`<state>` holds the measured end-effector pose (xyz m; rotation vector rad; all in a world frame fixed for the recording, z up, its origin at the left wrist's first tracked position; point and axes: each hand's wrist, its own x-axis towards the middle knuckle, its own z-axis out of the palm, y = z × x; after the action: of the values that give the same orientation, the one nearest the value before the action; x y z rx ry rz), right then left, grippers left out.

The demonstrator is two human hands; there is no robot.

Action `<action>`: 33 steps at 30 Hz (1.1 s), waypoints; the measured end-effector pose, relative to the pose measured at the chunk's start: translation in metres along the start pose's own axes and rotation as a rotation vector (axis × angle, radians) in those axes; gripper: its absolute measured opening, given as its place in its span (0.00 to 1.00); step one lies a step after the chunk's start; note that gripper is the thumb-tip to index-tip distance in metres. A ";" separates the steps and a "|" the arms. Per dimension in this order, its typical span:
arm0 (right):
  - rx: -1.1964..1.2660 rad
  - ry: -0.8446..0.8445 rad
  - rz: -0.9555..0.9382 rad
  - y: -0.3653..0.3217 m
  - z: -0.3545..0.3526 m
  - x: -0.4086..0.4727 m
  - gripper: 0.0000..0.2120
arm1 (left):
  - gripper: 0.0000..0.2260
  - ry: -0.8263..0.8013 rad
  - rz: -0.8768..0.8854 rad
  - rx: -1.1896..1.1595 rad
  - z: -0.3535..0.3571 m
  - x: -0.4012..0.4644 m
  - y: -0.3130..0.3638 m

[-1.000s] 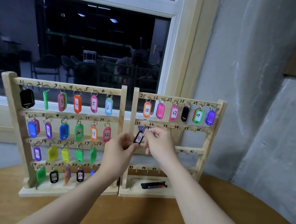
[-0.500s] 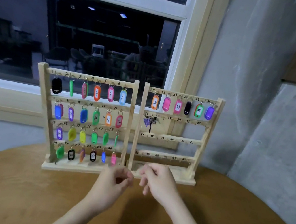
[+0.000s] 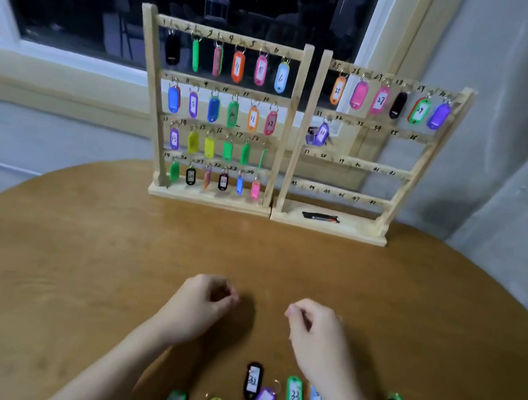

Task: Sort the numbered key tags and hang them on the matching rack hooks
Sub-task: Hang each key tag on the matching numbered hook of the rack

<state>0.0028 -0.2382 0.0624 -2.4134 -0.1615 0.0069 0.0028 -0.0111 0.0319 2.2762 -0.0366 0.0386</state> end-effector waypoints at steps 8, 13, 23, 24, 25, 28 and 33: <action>-0.202 -0.094 0.043 0.003 0.002 -0.037 0.14 | 0.14 -0.214 0.041 0.145 0.013 -0.038 0.007; -0.282 -0.164 0.115 -0.006 -0.006 -0.067 0.14 | 0.24 -0.217 0.063 0.379 0.031 -0.046 0.023; -0.297 -0.277 0.240 -0.003 0.017 -0.074 0.17 | 0.11 -0.231 -0.026 0.241 0.027 -0.045 0.025; -0.312 -0.279 0.241 -0.005 0.018 -0.071 0.16 | 0.09 -0.236 -0.035 0.199 0.025 -0.045 0.023; -0.338 -0.281 0.241 -0.008 0.018 -0.069 0.16 | 0.08 -0.238 -0.042 0.156 0.024 -0.044 0.021; -0.392 -0.268 0.232 -0.016 0.017 -0.063 0.16 | 0.06 -0.215 -0.035 0.100 0.024 -0.045 0.016; -0.397 -0.234 0.241 -0.022 0.020 -0.058 0.12 | 0.08 -0.160 -0.021 0.146 0.031 -0.042 0.017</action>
<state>-0.0583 -0.2157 0.0592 -2.8093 0.0272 0.4036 -0.0389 -0.0456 0.0229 2.4205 -0.0963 -0.1569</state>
